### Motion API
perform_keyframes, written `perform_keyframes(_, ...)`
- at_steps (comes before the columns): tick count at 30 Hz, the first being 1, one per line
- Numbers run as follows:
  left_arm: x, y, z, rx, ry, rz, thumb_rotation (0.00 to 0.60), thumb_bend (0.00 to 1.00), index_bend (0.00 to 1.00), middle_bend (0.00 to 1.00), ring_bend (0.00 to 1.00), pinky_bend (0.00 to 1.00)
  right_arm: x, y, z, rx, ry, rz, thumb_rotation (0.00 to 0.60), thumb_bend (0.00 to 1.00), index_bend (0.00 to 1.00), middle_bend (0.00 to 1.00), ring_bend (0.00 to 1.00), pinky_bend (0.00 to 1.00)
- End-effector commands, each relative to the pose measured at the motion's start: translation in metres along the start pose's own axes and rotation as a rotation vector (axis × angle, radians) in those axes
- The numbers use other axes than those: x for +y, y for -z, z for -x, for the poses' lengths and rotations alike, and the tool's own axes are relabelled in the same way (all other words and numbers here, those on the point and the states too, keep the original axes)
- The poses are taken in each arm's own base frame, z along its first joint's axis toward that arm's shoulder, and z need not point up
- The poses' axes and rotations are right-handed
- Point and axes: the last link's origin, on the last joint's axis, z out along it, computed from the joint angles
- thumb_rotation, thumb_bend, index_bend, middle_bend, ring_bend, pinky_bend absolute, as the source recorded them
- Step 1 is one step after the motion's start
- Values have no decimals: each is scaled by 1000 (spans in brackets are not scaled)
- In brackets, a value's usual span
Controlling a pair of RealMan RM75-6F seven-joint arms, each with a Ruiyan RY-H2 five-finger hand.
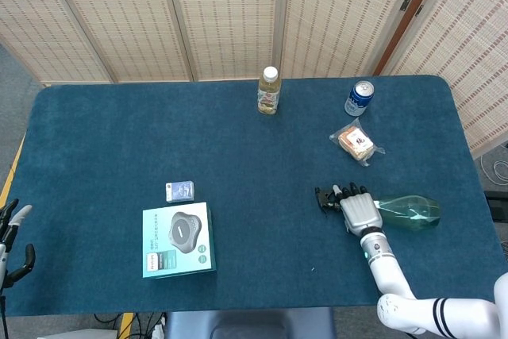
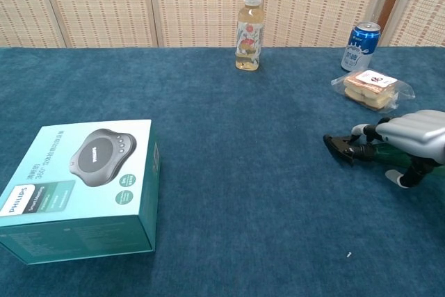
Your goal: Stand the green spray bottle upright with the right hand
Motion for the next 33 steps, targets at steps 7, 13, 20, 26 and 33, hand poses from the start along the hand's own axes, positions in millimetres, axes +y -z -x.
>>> perform_keyframes(7, -2, -1, 2, -4, -1, -6, 600, 588, 86, 0, 0, 0, 1, -2, -1, 5, 6, 0, 600, 387, 91, 231, 110, 233)
perform_keyframes(13, -3, -1, 4, -5, 0, -10, 600, 588, 86, 0, 0, 0, 1, -3, 0, 15, 9, -5, 600, 410, 185, 304, 190, 340)
perform_keyframes(20, -5, 0, 5, -10, 0, -19, 600, 589, 86, 0, 0, 0, 0, -5, -2, 38, 19, -12, 600, 426, 332, 426, 322, 428)
perform_keyframes(26, -5, 0, 7, -12, -3, -19, 600, 589, 86, 0, 0, 0, -1, -5, -2, 44, 21, -15, 600, 439, 422, 520, 416, 460)
perform_keyframes(33, -7, 0, 7, -13, 3, -24, 600, 589, 86, 0, 0, 0, -3, -3, -9, 77, 22, -23, 600, 451, 487, 617, 515, 482)
